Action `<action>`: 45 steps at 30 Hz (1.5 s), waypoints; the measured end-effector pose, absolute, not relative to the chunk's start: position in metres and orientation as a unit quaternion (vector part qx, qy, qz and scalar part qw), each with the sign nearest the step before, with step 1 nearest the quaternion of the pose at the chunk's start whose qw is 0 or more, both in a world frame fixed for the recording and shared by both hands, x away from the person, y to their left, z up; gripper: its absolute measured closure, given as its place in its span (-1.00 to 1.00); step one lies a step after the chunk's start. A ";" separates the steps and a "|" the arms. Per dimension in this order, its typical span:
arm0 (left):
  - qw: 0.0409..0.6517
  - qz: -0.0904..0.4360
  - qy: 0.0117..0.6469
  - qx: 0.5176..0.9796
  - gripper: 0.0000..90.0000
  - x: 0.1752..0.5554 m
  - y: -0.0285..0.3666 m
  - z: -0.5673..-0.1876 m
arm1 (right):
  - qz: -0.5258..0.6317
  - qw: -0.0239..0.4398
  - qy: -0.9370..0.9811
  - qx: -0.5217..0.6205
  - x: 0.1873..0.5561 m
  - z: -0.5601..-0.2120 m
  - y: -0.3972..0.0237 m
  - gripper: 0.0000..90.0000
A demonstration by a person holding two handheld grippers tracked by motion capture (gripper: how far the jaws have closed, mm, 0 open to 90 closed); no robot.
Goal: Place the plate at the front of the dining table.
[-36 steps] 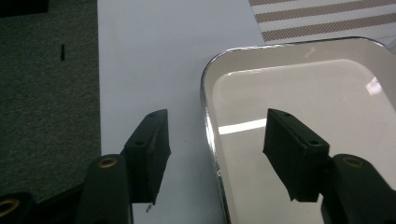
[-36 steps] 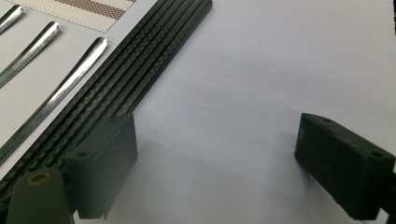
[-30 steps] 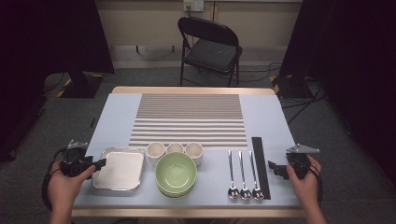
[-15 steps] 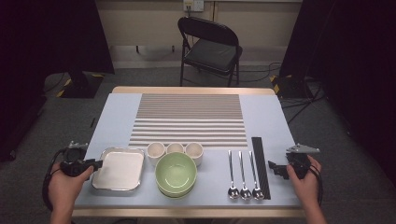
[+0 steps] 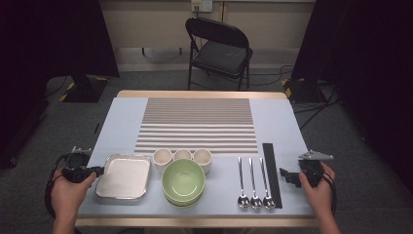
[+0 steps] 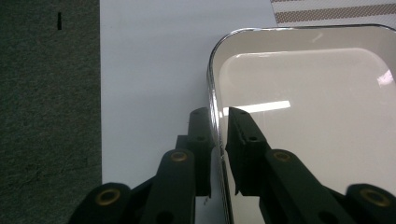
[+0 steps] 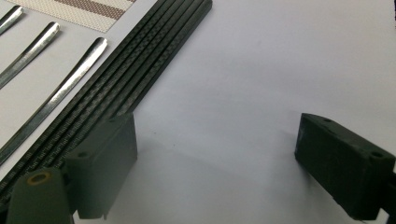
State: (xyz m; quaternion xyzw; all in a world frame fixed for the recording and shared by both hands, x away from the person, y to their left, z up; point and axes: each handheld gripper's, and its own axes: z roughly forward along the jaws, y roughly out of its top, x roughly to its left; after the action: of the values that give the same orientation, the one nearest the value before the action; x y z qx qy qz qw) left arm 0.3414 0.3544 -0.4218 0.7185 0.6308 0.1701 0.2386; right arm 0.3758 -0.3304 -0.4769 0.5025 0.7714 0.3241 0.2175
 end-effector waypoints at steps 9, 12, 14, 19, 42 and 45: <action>0.241 0.148 0.642 0.713 0.93 0.343 0.356 -0.421 | 0.325 0.217 0.771 0.503 0.376 -0.477 -0.330 -0.74; 0.241 0.143 0.645 0.711 0.95 0.344 0.357 -0.421 | 0.324 0.217 0.771 0.503 0.376 -0.477 -0.330 -0.74; 0.240 0.142 0.644 0.713 0.95 0.344 0.357 -0.421 | 0.324 0.217 0.771 0.503 0.376 -0.477 -0.330 -0.74; 0.236 0.140 0.638 0.720 0.95 0.345 0.357 -0.421 | 0.324 0.217 0.771 0.503 0.376 -0.477 -0.330 -0.74; 0.250 0.127 0.662 0.695 1.00 0.347 0.358 -0.418 | 0.324 0.217 0.771 0.503 0.376 -0.477 -0.330 -0.74; 0.253 0.121 0.660 0.697 1.00 0.348 0.356 -0.420 | 0.324 0.217 0.771 0.503 0.376 -0.477 -0.330 -0.74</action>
State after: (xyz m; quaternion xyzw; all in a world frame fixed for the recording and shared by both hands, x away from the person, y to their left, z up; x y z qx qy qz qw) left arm 0.3480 0.3561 -0.4197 0.6966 0.6604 0.1213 0.2528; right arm 0.3759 -0.3305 -0.4769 0.5028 0.7714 0.3245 0.2165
